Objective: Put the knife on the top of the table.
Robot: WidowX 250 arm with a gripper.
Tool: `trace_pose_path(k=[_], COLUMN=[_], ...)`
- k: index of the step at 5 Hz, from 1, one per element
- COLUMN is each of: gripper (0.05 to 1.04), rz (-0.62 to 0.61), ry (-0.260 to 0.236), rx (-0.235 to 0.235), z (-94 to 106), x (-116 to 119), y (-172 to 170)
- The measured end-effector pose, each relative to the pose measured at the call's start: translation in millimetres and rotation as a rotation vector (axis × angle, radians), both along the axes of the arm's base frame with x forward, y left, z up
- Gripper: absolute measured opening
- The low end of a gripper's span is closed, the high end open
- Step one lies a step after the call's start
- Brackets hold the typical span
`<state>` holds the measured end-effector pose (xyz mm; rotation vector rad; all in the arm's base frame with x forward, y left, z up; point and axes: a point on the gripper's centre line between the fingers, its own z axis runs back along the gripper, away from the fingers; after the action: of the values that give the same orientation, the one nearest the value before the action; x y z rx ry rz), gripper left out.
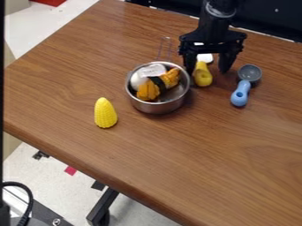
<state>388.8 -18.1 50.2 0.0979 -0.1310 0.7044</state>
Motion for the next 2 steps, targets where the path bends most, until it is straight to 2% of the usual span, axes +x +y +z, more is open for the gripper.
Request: trace_pose_path(k=[2], gripper=[0.999], rz=[-0.003], ry=[-0.066], rx=[-0.093], z=[43.5], x=[2.8], y=[4.8])
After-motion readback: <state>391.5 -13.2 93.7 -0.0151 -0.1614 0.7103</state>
